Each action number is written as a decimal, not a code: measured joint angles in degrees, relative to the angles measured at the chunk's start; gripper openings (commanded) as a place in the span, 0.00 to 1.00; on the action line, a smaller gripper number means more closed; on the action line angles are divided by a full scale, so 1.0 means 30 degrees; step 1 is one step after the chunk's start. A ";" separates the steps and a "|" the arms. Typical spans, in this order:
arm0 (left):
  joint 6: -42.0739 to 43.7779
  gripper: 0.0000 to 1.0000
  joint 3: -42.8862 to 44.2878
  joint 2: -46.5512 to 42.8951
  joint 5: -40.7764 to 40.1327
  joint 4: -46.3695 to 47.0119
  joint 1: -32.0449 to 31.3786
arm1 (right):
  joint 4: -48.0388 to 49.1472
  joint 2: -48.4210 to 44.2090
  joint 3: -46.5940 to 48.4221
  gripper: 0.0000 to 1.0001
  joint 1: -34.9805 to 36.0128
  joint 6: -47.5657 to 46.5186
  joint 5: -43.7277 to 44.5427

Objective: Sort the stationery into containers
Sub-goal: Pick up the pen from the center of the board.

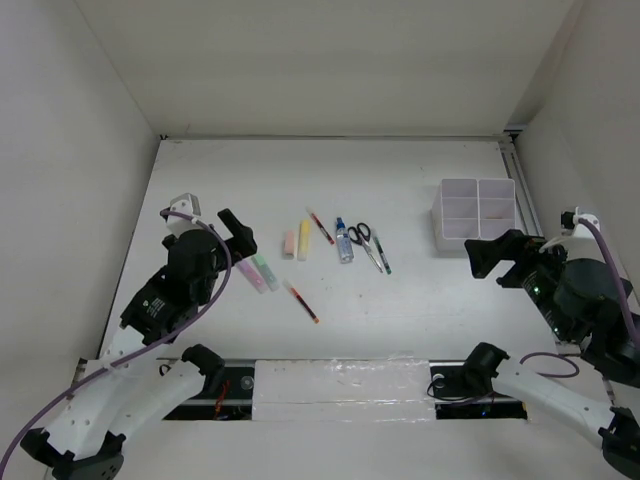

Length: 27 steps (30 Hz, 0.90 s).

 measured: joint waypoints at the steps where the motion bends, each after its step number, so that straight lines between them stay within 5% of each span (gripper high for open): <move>1: -0.0044 1.00 0.0029 0.0102 -0.0007 -0.0080 0.0000 | 0.0022 0.0036 0.0015 1.00 0.0000 0.0000 0.0051; 14: -0.2375 1.00 0.0131 -0.0729 -0.0415 -0.0546 0.0007 | 0.1377 -0.0976 0.0772 1.00 0.0022 -0.1195 -0.1501; 23: -0.7286 1.00 -0.0780 0.7257 -0.0051 -0.0590 0.0000 | 0.2339 0.1464 -0.1443 1.00 0.0022 -0.1224 -0.5180; 27: -0.8757 1.00 -0.2193 0.8531 -0.0109 -0.1049 0.0000 | 0.3300 0.1639 -0.2280 1.00 0.0022 -0.1224 -0.6594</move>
